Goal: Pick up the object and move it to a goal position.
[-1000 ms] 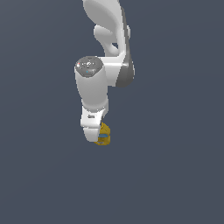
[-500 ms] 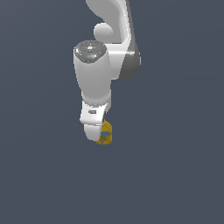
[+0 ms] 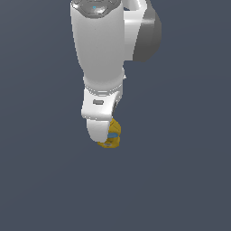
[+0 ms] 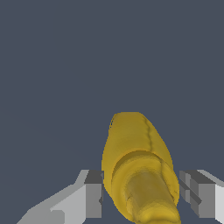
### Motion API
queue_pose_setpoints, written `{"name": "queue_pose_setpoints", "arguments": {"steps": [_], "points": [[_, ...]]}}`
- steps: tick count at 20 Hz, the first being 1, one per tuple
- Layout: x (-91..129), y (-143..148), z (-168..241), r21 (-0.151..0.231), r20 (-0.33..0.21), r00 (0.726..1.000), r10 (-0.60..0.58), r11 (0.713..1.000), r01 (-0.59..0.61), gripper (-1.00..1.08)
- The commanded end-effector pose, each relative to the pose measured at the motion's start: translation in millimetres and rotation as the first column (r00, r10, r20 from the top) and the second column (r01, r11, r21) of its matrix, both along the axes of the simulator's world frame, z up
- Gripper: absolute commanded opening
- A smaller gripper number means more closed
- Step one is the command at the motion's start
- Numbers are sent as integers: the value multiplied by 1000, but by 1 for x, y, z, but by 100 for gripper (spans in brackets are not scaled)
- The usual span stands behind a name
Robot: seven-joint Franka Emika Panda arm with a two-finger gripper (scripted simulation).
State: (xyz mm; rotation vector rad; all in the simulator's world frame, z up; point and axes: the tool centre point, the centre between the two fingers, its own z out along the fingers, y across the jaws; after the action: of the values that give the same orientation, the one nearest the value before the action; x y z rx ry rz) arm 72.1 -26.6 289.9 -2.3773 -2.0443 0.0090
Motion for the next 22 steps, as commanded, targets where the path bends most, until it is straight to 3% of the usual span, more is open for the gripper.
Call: {"name": "queue_pose_setpoints", "arguments": {"steps": [1, 12, 22], "points": [[7, 5, 24, -1, 8, 1000, 0, 1000, 0, -100], [30, 19, 83, 0, 8, 1000, -1, 1000, 1, -100], [41, 25, 109, 0, 8, 1000, -1, 1000, 1, -100]]}}
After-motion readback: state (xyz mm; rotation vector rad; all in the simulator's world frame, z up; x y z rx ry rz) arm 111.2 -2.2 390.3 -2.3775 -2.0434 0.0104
